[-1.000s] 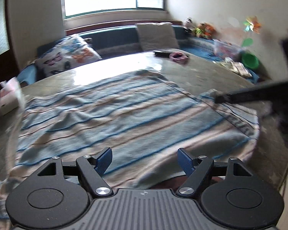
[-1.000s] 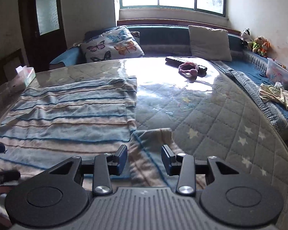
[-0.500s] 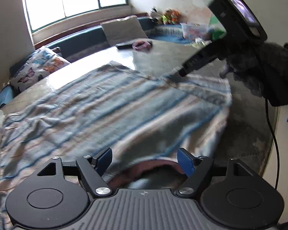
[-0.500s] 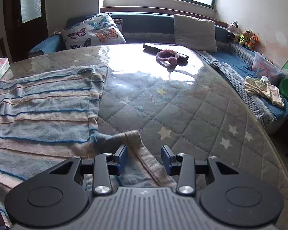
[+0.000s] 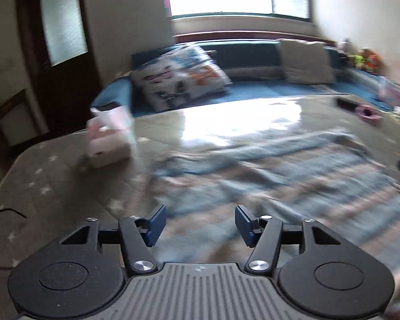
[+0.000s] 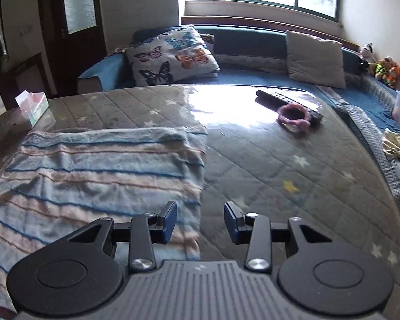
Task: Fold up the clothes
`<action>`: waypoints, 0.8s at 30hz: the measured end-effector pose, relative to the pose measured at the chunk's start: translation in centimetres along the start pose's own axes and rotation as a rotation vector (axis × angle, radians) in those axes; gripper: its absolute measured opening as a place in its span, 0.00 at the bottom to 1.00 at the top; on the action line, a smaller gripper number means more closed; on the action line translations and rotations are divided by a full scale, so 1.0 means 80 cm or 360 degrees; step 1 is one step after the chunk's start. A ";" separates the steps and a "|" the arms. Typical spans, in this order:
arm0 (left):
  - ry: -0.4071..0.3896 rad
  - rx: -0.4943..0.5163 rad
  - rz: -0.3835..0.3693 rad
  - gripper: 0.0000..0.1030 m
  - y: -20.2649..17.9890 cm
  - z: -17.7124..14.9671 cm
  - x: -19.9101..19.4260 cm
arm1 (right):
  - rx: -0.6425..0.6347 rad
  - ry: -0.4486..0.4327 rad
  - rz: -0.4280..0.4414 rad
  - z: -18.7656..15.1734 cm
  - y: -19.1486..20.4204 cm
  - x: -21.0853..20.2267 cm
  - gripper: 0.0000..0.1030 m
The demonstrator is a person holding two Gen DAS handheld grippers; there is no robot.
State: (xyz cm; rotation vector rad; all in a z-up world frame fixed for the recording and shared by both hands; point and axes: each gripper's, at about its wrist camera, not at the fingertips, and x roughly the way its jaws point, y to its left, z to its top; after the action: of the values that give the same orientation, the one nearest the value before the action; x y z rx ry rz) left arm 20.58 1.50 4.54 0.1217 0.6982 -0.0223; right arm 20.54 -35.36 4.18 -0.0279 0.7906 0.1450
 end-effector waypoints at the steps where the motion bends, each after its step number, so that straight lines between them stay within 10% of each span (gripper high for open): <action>1: 0.0011 -0.0006 0.0016 0.58 0.007 0.005 0.012 | 0.0004 0.0001 0.0009 0.006 0.001 0.007 0.38; 10: 0.0102 -0.0059 0.0084 0.58 0.043 0.030 0.101 | 0.0086 0.0011 0.0033 0.063 0.002 0.101 0.38; 19: 0.0108 -0.0055 -0.0022 0.19 0.048 0.035 0.131 | 0.0215 0.0040 0.0046 0.087 -0.019 0.160 0.36; 24: 0.0104 -0.0024 -0.0012 0.04 0.048 0.032 0.136 | 0.0209 0.0031 0.0055 0.089 -0.017 0.167 0.15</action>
State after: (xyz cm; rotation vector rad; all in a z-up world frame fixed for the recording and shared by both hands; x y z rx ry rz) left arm 30.81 5.23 -0.10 0.1059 0.7638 -0.0204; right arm 35.00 -34.53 -0.34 0.1089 0.8187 0.1256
